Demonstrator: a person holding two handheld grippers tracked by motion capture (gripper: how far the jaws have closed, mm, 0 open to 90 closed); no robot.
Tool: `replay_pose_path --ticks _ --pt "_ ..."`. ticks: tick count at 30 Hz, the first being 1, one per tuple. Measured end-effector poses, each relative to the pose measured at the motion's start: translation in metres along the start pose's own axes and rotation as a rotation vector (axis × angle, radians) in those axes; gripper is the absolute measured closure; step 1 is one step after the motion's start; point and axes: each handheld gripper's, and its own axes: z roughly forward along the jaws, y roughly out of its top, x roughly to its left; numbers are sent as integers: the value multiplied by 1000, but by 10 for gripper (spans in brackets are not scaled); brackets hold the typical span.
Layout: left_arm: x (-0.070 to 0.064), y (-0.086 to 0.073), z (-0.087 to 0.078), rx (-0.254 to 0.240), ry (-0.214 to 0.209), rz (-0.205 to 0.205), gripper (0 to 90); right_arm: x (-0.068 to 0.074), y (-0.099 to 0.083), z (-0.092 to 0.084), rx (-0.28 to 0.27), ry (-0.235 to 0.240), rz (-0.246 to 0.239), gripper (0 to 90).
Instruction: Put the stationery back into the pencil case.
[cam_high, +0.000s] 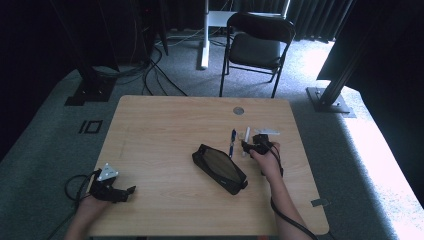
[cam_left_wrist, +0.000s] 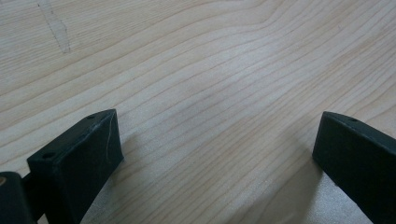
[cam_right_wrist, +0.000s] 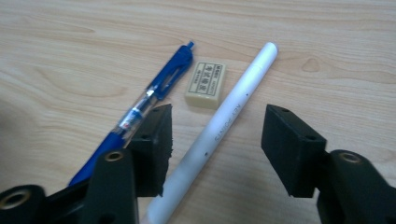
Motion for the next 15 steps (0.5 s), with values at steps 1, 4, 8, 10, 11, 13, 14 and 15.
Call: replay_pose_path --ticks 1,4,8,10,11,13,14,15 --pt "0 0 0 0 0 0 16 0 1 2 4 -4 0 449" --pt "0 0 0 0 0 0 16 0 3 7 25 -38 -13 493" --pt "0 0 0 0 0 0 16 -4 4 11 54 -58 5 522" --pt "0 0 0 0 0 0 16 -4 5 12 64 -73 5 555" --pt "0 0 0 0 0 0 16 -5 5 12 65 -79 10 566" --pt "0 0 0 0 0 0 16 -7 6 12 71 -96 7 583" --pt "0 0 0 0 0 0 16 -8 6 12 75 -113 -2 584" --pt "0 0 0 0 0 0 16 -9 7 12 75 -117 -1 591"
